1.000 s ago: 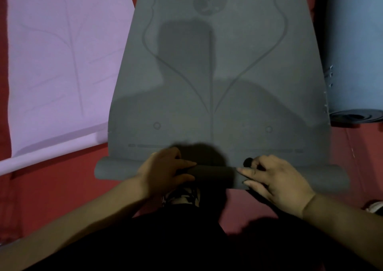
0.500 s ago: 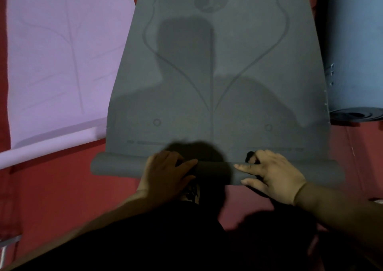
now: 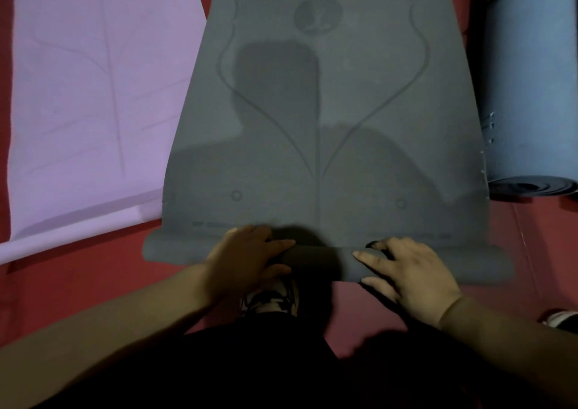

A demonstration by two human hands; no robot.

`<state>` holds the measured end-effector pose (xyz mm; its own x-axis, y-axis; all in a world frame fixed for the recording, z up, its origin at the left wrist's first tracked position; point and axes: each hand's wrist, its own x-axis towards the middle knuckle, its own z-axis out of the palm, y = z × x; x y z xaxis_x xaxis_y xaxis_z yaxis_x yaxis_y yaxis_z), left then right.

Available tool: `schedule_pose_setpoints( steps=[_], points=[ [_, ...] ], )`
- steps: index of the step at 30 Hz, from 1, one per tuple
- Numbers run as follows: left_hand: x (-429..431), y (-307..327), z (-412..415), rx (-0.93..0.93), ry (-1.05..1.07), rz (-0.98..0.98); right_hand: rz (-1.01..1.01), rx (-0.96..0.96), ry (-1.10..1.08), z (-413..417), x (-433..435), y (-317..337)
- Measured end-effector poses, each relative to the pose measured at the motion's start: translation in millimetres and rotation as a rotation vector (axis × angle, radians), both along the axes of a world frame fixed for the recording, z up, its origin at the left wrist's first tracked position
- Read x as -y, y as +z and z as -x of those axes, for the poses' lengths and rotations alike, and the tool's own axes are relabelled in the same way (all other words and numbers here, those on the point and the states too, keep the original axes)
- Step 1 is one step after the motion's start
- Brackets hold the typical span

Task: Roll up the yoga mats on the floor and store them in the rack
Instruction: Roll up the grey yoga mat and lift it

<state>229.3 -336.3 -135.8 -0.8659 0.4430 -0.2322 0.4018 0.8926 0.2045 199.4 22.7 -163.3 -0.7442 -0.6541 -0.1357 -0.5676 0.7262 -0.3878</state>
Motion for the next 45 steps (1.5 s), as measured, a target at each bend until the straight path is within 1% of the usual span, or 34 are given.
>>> schedule_pose_setpoints(
  steps=[6, 8, 10, 14, 16, 19, 22, 24, 26, 29, 31, 34, 37, 40, 43, 44, 45],
  points=[
    [-21, 1, -27, -0.270, 0.078, 0.118, -0.036, -0.026, 0.003, 2, 8, -6],
    [-27, 0, -35, -0.324, 0.113, 0.092, -0.032, -0.035, 0.010, 4, 8, -6],
    [-23, -2, -35, -0.339, 0.125, 0.048, -0.034, -0.040, 0.030, 11, 8, -7],
    [-11, -2, -23, -0.219, 0.042, 0.041, -0.062, 0.055, 0.061, 25, 7, -5],
    [-6, -1, -13, -0.160, 0.022, -0.002, -0.074, 0.092, 0.062, 30, 9, 1],
    [3, -2, 1, -0.073, 0.019, -0.019, -0.051, 0.021, 0.013, 28, 6, 15],
    [9, 0, 15, 0.123, 0.031, -0.002, 0.002, -0.059, -0.018, 10, -3, 16],
    [7, 2, 21, 0.196, 0.043, 0.032, -0.019, -0.056, -0.025, 4, -4, 8],
    [3, 2, 20, 0.167, 0.054, 0.052, -0.064, -0.049, -0.043, 8, 0, 3],
    [-4, 0, 5, -0.035, 0.064, 0.121, -0.105, -0.055, -0.025, 16, 3, 1],
    [-10, 1, -6, -0.132, 0.098, 0.140, -0.110, -0.041, -0.013, 17, 3, 1],
    [-15, 4, -12, -0.182, 0.123, 0.136, -0.140, -0.029, -0.002, 20, 4, 2],
    [-13, 4, -15, -0.173, 0.100, 0.108, -0.168, -0.010, 0.016, 28, 5, 3],
    [-8, -1, -9, -0.139, 0.055, 0.091, -0.231, 0.129, 0.018, 42, 8, 11],
    [-4, -1, 12, -0.011, 0.056, 0.178, -0.283, 0.291, -0.001, 56, 17, 23],
    [-2, -1, 18, 0.028, 0.059, 0.202, -0.280, 0.313, -0.010, 59, 20, 27],
    [-1, -2, 23, 0.054, 0.058, 0.204, -0.270, 0.294, -0.017, 58, 20, 30]
  ],
)
